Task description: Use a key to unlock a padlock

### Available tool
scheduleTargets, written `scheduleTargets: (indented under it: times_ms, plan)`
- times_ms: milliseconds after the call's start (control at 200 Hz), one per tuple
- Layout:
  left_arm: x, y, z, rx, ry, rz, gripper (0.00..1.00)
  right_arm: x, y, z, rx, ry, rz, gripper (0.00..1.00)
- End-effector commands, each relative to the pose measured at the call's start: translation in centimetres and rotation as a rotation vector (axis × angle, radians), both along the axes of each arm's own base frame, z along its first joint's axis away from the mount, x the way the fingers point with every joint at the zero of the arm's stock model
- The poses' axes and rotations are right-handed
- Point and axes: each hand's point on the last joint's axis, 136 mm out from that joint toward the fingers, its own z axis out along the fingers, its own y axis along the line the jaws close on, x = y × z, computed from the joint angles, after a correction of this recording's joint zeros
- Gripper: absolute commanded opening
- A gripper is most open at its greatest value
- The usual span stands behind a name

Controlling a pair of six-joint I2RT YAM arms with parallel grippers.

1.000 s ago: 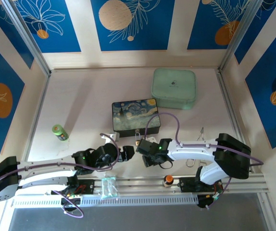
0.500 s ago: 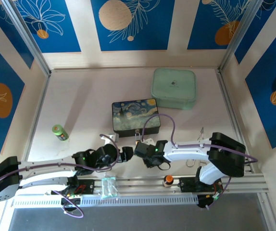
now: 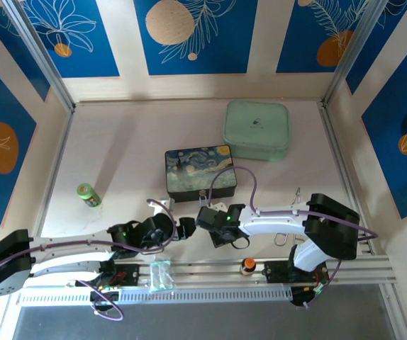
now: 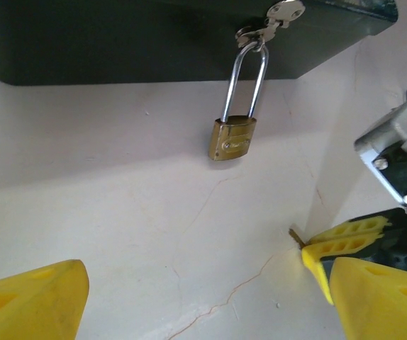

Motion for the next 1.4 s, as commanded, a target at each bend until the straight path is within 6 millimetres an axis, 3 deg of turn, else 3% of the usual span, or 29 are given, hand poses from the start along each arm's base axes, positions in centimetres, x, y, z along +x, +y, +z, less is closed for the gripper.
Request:
scheduleTargets:
  times_ms: [0, 290, 475, 675, 830, 1026, 1226, 1396]
  plan:
    - [0.6, 0.0, 0.1, -0.022, -0.008, 0.030, 0.88, -3.2, -2.2, -3.8, -0.088, 0.137, 0.012, 0.00]
    - [0.5, -1.3, 0.0, -0.053, 0.002, 0.002, 0.85, -1.2, 1.3, -0.2, 0.234, 0.069, 0.042, 0.00]
    - [0.5, -2.7, 0.6, -0.117, 0.032, -0.004, 0.84, -0.1, 1.2, 1.6, 0.333, 0.041, 0.033, 0.00]
    - [0.3, -4.7, 2.3, -0.350, 0.131, 0.046, 0.83, 0.7, 1.8, 4.1, 0.457, 0.024, 0.012, 0.00]
    - [0.3, -4.4, 2.4, -0.519, 0.259, 0.189, 0.82, 1.5, 3.0, 6.8, 0.546, -0.004, -0.006, 0.00]
    - [0.5, -3.8, 4.6, -0.786, 0.361, 0.345, 0.91, 3.7, 4.8, 11.0, 0.632, -0.091, -0.017, 0.00]
    - [0.9, -3.7, 6.9, -0.937, 0.416, 0.393, 0.98, 5.6, 7.6, 13.4, 0.714, -0.157, 0.015, 0.00]
    - [1.5, -3.4, 8.3, -1.036, 0.395, 0.404, 1.00, 5.9, 10.2, 14.4, 0.792, -0.164, 0.032, 0.00]
